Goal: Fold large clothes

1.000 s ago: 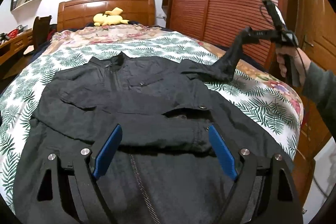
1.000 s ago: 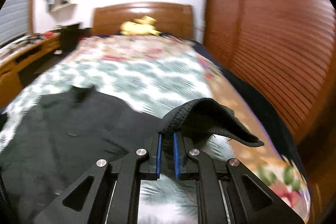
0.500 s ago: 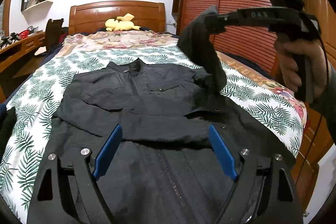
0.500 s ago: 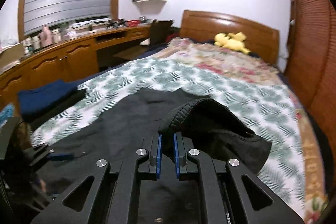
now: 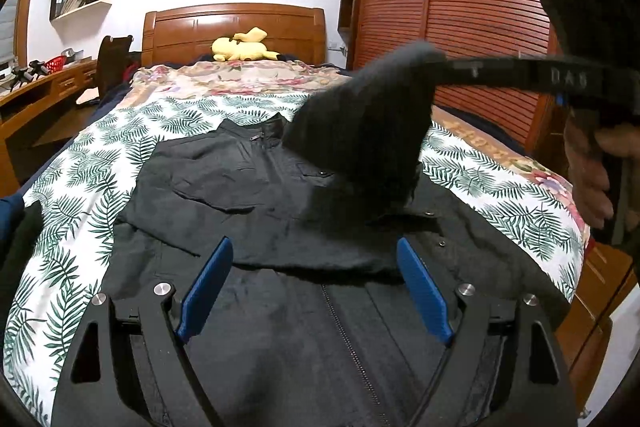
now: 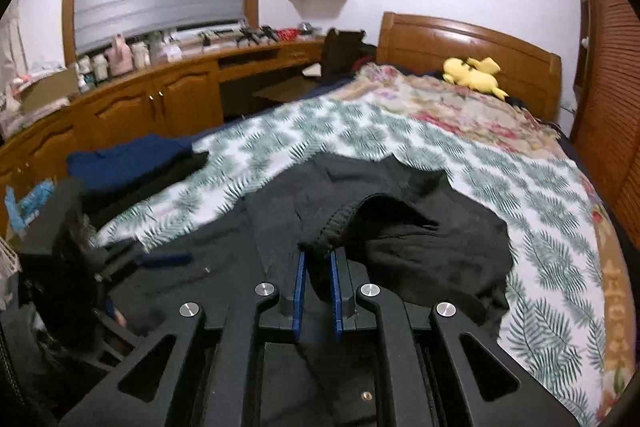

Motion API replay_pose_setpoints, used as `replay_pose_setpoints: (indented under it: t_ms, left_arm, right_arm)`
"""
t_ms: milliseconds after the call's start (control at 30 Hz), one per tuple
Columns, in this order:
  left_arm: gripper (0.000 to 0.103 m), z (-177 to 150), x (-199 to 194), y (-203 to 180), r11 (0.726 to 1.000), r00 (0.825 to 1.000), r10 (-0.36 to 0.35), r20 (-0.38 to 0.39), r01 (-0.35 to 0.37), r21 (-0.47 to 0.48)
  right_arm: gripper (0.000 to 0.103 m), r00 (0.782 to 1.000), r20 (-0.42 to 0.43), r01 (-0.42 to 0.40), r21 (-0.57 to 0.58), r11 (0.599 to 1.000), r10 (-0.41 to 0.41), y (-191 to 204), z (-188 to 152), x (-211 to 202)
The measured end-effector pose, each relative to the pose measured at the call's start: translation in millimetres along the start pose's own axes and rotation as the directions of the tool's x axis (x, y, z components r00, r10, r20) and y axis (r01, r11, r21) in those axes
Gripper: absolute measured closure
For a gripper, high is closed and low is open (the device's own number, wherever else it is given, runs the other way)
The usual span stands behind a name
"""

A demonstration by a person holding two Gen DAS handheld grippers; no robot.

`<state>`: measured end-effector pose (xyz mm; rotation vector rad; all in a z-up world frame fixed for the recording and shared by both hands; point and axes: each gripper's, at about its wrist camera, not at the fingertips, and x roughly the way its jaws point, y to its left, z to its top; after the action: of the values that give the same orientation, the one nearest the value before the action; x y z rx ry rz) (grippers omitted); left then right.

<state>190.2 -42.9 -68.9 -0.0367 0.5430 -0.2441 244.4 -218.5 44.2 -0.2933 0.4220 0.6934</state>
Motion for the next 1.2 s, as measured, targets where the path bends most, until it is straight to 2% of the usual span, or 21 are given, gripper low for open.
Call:
replay_pose_setpoints:
  t_ms: [67,133,200,433,567,767,1033,1100,1167,1200]
  left_arm:
    - [0.018,-0.5,0.4,-0.8,1.0,1.0,0.002,-0.001,-0.002,0.003]
    - [0.018,-0.6,2.4,-0.8,1.0,1.0,0.005,-0.004,-0.005,0.006]
    - [0.018,-1.1,5.0,-1.5,1.0,1.0,0.005,-0.011,-0.005,0.008]
    - [0.018,-4.0,10.7,-4.3,1.0,1.0,0.007,-0.026,-0.006,0.018]
    - [0.018,-6.5,15.7,-7.9,1.0,0.999,0.006,-0.041,-0.005,0.027]
    - [0.018,-9.6,21.0,-14.7,0.999,0.998,0.005,-0.058,-0.002,0.044]
    - [0.018,-14.3,28.9,-29.1,0.996,0.996,-0.021,-0.088,0.028,0.088]
    - [0.024,-16.4,32.3,-33.8,0.994,0.995,-0.027,-0.099,0.037,0.103]
    - [0.041,-17.9,36.3,-36.5,0.992,0.992,-0.044,-0.12,0.057,0.108]
    - [0.044,-18.3,40.3,-39.1,0.991,0.989,-0.063,-0.136,0.078,0.108]
  right_arm:
    - [0.07,0.999,-0.013,0.035,0.006,0.999,-0.035,-2.9,-4.2,-1.8]
    - [0.066,0.995,-0.011,0.095,-0.004,0.996,-0.095,-4.8,-8.7,-1.3]
    - [0.065,0.99,-0.025,0.135,0.001,0.991,-0.135,-9.7,-16.7,2.3]
    - [0.065,0.978,-0.114,0.183,0.075,0.98,-0.174,-37.9,-60.6,13.8]
    - [0.065,0.968,-0.165,0.214,0.132,0.968,-0.191,-45.3,-81.2,35.2]
    - [0.065,0.958,-0.218,0.228,0.188,0.956,-0.186,-56.8,-100.8,61.1]
    - [0.065,0.962,-0.225,0.204,0.226,0.953,-0.152,-57.6,-114.1,84.9]
    - [0.065,0.966,-0.213,0.196,0.233,0.953,-0.146,-56.3,-118.3,85.9]
    - [0.065,0.969,-0.208,0.182,0.246,0.952,-0.132,-61.7,-123.7,93.9]
    - [0.065,0.971,-0.204,0.174,0.257,0.951,-0.123,-62.9,-124.4,95.4]
